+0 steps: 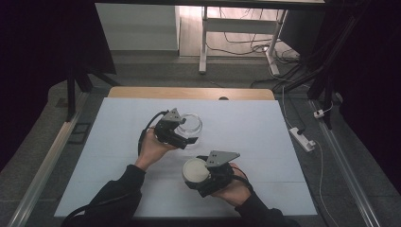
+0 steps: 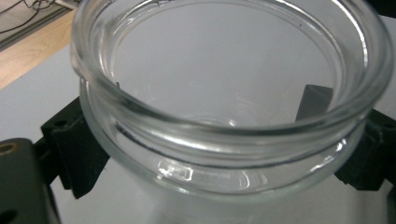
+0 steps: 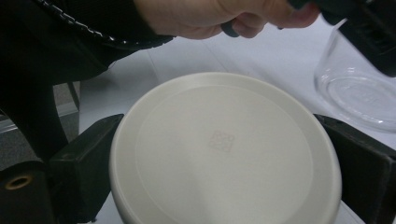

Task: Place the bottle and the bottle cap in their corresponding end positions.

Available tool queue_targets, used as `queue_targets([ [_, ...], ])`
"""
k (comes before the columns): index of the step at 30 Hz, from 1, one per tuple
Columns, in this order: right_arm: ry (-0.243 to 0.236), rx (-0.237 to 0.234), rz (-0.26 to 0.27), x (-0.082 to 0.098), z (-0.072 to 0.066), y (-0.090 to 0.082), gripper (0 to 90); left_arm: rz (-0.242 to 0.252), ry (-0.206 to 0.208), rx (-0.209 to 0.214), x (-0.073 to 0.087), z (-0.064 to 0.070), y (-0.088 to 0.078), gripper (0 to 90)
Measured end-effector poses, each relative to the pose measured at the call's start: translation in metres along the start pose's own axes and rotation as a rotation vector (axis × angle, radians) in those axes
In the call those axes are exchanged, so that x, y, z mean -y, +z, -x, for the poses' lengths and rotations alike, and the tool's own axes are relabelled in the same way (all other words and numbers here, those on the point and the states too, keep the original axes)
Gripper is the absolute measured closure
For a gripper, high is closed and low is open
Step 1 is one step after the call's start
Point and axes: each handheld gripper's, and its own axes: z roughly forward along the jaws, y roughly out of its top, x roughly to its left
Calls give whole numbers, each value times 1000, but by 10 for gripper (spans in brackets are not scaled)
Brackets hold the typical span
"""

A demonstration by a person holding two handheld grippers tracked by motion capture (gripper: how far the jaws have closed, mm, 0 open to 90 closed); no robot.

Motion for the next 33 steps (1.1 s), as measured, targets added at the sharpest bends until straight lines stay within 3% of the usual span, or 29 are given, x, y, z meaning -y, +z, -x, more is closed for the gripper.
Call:
queue_targets([
  [33,22,12,-59,24,10,37,67,-24,-16,-33,10,-12,33,76],
])
